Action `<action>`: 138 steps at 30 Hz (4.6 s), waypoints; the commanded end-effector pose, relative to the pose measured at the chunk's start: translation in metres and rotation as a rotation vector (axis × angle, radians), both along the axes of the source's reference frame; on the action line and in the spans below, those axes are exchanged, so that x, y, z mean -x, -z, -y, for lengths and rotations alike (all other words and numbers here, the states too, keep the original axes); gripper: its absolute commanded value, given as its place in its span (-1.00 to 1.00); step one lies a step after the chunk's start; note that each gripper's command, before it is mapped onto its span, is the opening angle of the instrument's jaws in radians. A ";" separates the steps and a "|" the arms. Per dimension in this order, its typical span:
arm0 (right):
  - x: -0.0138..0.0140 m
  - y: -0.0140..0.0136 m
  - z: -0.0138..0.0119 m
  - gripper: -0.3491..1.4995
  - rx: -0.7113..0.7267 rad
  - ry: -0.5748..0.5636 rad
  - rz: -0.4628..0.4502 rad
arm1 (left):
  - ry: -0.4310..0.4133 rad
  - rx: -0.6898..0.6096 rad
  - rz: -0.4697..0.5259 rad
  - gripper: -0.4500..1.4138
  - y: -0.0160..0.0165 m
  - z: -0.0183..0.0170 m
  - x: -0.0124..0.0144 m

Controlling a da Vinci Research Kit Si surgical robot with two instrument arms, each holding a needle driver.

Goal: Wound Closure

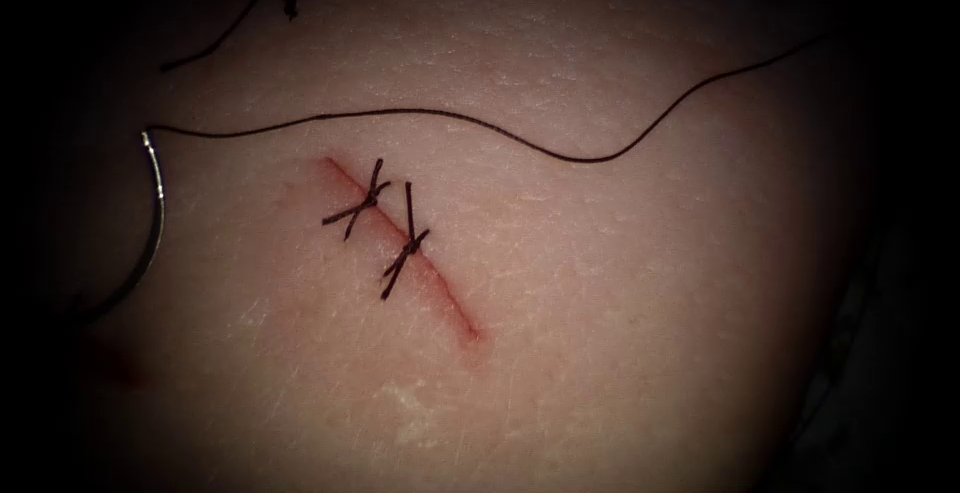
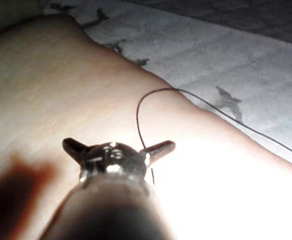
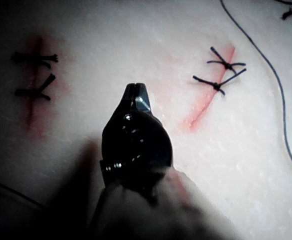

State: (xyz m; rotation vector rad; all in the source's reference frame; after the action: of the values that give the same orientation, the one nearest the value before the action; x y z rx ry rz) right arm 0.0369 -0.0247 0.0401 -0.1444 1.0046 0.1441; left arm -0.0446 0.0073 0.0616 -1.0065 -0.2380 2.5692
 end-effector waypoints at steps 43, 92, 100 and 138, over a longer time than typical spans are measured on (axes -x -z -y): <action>-0.0004 0.0002 -0.0008 -1.00 -0.017 0.002 -0.009 | 0.348 0.059 -0.329 0.35 -0.0007 0.0289 -0.0319; 0.0015 0.0051 -0.0075 -1.00 -0.408 -0.534 -0.134 | 0.402 0.291 -0.204 -1.00 0.0022 0.0281 -0.0218; 0.0019 0.0056 -0.0107 -0.47 -0.492 -0.683 -0.074 | 0.403 0.416 -0.190 -1.00 0.0026 0.0278 -0.0188; -0.0060 0.0000 -0.0166 0.40 -0.623 -0.993 0.114 | 0.363 0.861 -0.402 -1.00 0.0043 0.0281 -0.0125</action>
State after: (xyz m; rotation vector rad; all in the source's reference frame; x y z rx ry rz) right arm 0.0421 -0.0079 0.0395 -0.0655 0.6580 1.3338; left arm -0.0318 -0.0201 0.0566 -0.6365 1.1336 2.4387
